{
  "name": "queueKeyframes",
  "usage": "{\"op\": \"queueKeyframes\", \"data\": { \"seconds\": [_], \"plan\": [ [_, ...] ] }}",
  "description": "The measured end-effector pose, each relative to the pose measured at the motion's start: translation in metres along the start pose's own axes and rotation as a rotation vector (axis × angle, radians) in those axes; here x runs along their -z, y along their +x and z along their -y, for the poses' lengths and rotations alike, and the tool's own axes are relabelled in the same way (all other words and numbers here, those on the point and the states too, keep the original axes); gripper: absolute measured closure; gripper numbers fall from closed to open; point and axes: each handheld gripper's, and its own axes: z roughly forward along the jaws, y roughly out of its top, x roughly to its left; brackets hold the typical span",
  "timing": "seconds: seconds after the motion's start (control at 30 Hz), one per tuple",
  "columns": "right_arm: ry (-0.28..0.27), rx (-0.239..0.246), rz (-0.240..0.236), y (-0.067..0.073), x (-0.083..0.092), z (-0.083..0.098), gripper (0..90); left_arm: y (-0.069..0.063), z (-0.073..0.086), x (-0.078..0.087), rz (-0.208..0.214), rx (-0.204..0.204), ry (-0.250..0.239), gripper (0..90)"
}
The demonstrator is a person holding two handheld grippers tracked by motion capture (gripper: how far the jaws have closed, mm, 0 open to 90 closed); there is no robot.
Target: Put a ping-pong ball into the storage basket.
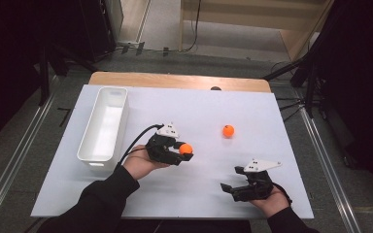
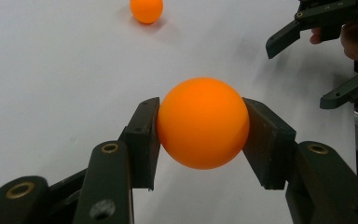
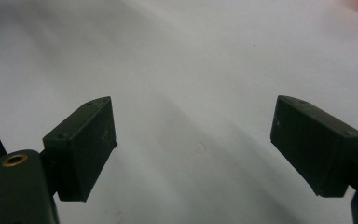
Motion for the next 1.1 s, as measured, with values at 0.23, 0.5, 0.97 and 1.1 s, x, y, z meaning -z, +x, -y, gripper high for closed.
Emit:
{"op": "queueKeyframes", "data": {
  "seconds": [0.23,0.5,0.97,1.1],
  "plan": [
    [0.000,-0.001,-0.001,0.000,0.000,0.000,12.8,0.002,0.003,0.004,-0.004,0.010,-0.002,51.1],
    [-0.002,0.003,-0.002,0.001,0.000,0.000,12.7,0.005,0.006,0.012,-0.017,0.025,-0.011,51.1],
    [0.006,0.011,-0.006,0.002,-0.002,-0.002,12.8,0.011,0.008,0.024,-0.044,0.062,-0.032,51.0],
    [0.010,0.010,-0.005,0.002,-0.002,-0.002,12.7,0.012,0.008,0.028,-0.058,0.078,-0.040,51.0]
  ]
}}
